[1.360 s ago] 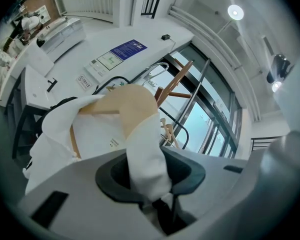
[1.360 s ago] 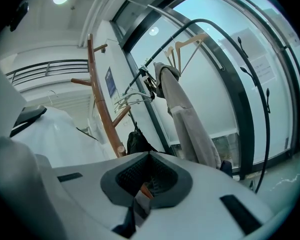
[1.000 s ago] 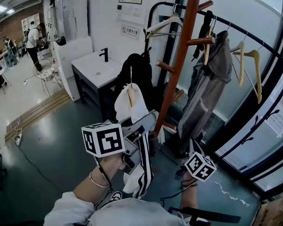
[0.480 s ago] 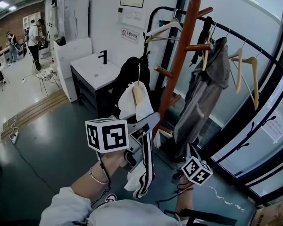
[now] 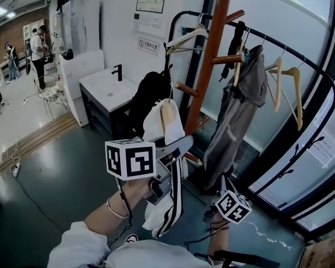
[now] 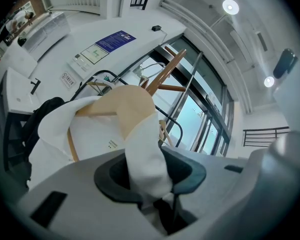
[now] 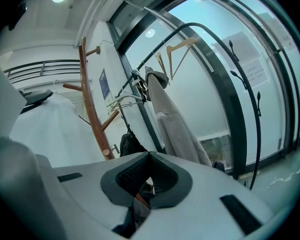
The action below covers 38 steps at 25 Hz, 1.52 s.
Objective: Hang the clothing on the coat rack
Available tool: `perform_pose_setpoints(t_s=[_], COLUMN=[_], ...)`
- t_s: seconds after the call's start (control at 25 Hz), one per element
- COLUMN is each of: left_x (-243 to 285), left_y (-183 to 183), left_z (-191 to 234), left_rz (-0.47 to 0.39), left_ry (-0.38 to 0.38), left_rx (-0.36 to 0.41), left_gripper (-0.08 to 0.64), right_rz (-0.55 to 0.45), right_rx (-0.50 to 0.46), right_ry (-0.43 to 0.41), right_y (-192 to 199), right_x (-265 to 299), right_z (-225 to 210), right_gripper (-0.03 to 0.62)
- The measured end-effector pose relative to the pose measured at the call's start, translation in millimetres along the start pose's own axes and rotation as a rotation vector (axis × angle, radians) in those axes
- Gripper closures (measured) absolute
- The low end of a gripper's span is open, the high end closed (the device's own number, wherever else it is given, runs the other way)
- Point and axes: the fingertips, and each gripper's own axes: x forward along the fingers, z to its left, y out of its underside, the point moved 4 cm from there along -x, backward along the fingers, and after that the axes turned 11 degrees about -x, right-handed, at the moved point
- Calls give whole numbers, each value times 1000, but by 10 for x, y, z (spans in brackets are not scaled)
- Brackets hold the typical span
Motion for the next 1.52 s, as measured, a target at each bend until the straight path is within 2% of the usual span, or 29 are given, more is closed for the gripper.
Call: perform_pose_setpoints(t_s=[0.76,1.52], left_x=[351,545], left_y=[140,202], left_z=[55,235], left_rz=[65,69], left_ry=[1,-16], left_rx=[-28,-69], left_gripper=[420,420], right_rz=[-3,13], right_rx=[50,55], right_ry=[97,122], right_y=[93,148], right_x=[-220,-209], right_z=[-442,-594], right_gripper=[569,569])
